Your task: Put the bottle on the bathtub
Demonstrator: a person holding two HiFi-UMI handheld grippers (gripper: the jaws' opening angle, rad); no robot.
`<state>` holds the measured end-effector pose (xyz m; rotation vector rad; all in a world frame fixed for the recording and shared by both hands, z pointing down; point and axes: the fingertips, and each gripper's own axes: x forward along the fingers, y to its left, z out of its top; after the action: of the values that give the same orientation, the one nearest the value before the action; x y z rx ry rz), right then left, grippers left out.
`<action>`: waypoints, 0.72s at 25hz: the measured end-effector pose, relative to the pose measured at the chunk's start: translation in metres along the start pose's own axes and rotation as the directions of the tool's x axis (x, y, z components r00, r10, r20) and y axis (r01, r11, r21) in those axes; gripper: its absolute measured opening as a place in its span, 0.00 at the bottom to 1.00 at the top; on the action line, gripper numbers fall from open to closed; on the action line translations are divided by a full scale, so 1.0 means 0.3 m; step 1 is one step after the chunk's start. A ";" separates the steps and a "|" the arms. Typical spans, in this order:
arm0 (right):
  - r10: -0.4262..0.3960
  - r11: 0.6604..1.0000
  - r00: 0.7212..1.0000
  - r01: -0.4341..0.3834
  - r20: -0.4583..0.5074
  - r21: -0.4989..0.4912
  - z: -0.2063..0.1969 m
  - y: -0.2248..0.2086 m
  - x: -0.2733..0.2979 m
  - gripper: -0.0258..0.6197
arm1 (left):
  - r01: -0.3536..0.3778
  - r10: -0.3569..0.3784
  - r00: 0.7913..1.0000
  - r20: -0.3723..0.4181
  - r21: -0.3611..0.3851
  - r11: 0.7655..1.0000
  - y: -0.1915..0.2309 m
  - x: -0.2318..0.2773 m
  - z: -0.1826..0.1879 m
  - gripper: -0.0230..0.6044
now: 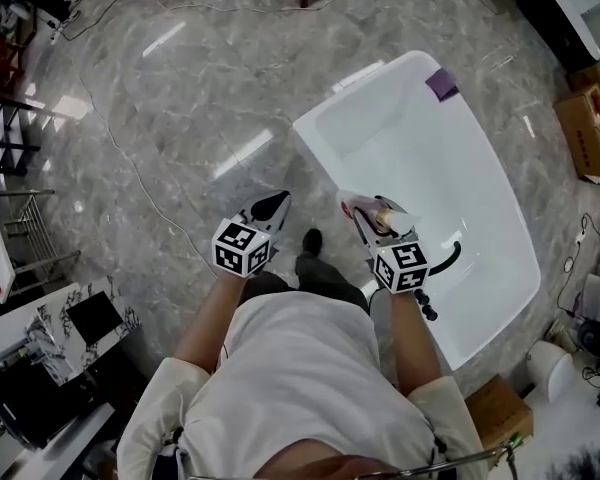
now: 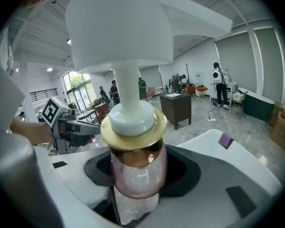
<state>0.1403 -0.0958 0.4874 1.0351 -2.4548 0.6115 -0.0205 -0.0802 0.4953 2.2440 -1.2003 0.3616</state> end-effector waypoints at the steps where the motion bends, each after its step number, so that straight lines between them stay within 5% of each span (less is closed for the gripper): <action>1: 0.007 1.000 1.000 -0.007 -0.009 -0.006 -0.006 -0.019 0.023 0.40 | -0.005 0.004 1.000 -0.005 -0.008 1.000 0.009 0.023 -0.001 0.05; 18: -0.012 0.999 0.994 0.007 -0.105 -0.044 -0.172 -0.285 0.433 0.40 | 0.011 -0.017 0.995 -0.094 -0.066 0.998 0.253 0.393 -0.132 0.05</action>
<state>0.1301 -0.1953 0.6173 0.9717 -2.3599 0.5912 -0.0159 -0.1698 0.6102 2.1537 -1.1306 0.4123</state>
